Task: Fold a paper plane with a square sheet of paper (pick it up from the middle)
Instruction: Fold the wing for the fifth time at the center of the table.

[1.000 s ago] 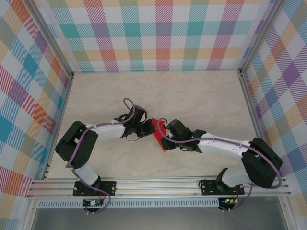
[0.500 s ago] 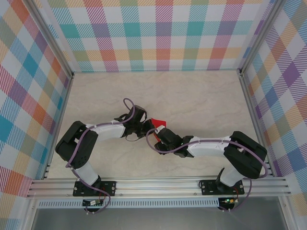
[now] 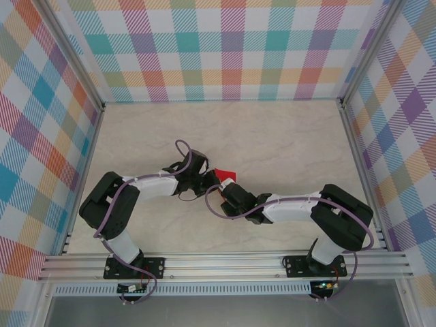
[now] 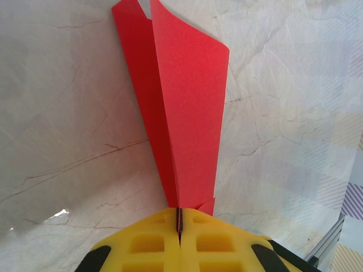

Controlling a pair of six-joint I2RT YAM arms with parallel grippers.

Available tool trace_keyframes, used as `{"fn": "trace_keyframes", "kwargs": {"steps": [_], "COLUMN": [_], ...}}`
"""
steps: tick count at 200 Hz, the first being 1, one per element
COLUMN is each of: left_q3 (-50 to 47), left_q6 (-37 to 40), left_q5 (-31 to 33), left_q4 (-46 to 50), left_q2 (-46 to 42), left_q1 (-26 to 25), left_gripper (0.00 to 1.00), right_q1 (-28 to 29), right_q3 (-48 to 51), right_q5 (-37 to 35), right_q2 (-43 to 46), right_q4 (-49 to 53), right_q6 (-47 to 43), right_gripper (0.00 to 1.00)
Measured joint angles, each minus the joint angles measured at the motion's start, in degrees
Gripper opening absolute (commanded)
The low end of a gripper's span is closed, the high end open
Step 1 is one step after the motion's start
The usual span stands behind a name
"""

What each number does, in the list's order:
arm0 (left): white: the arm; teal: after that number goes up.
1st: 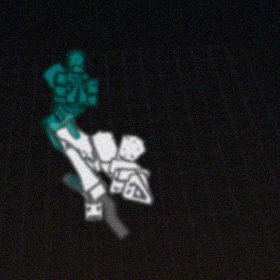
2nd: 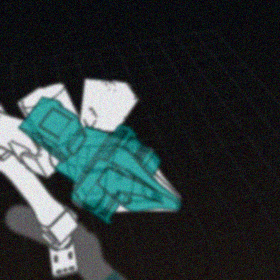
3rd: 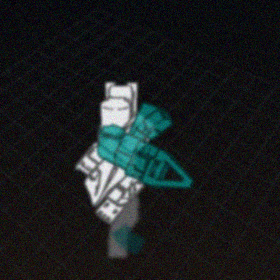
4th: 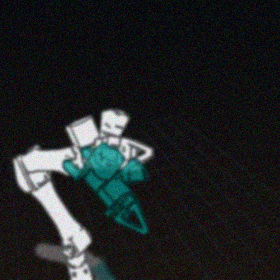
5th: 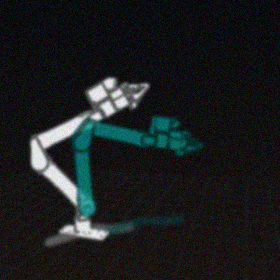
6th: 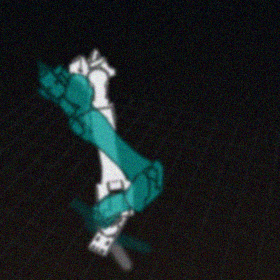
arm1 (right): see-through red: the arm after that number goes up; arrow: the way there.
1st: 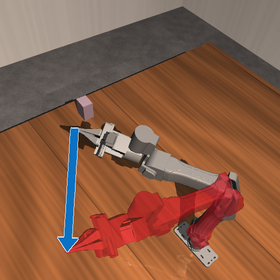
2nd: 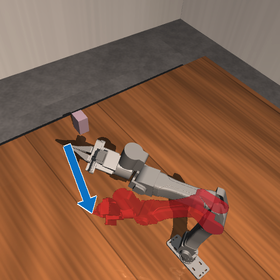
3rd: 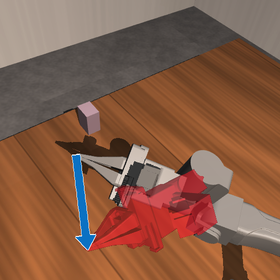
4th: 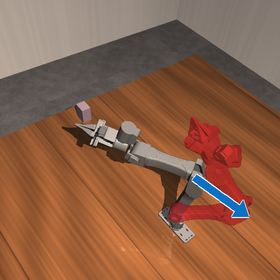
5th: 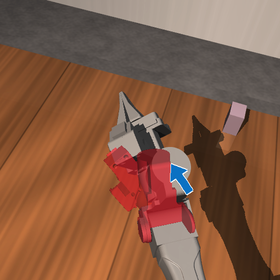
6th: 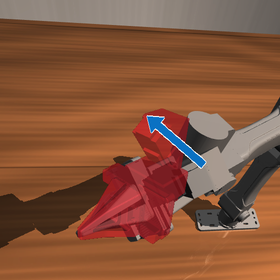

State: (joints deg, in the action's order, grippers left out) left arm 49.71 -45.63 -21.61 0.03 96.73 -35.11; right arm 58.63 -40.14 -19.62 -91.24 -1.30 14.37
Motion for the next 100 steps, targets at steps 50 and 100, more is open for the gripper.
{"fn": "trace_keyframes", "kwargs": {"steps": [50,100], "left_q3": [0.0,0.0], "left_q6": [0.0,0.0], "left_q5": [0.0,0.0], "left_q4": [0.0,0.0], "left_q2": [0.3,0.3], "left_q1": [0.0,0.0], "left_gripper": [0.02,0.02], "right_q1": [0.0,0.2], "right_q3": [-0.3,-1.2], "right_q5": [-0.6,-0.9], "right_q2": [0.0,-0.2], "right_q4": [0.0,0.0], "right_q6": [-0.3,-0.5], "right_gripper": [0.33,0.33]}}
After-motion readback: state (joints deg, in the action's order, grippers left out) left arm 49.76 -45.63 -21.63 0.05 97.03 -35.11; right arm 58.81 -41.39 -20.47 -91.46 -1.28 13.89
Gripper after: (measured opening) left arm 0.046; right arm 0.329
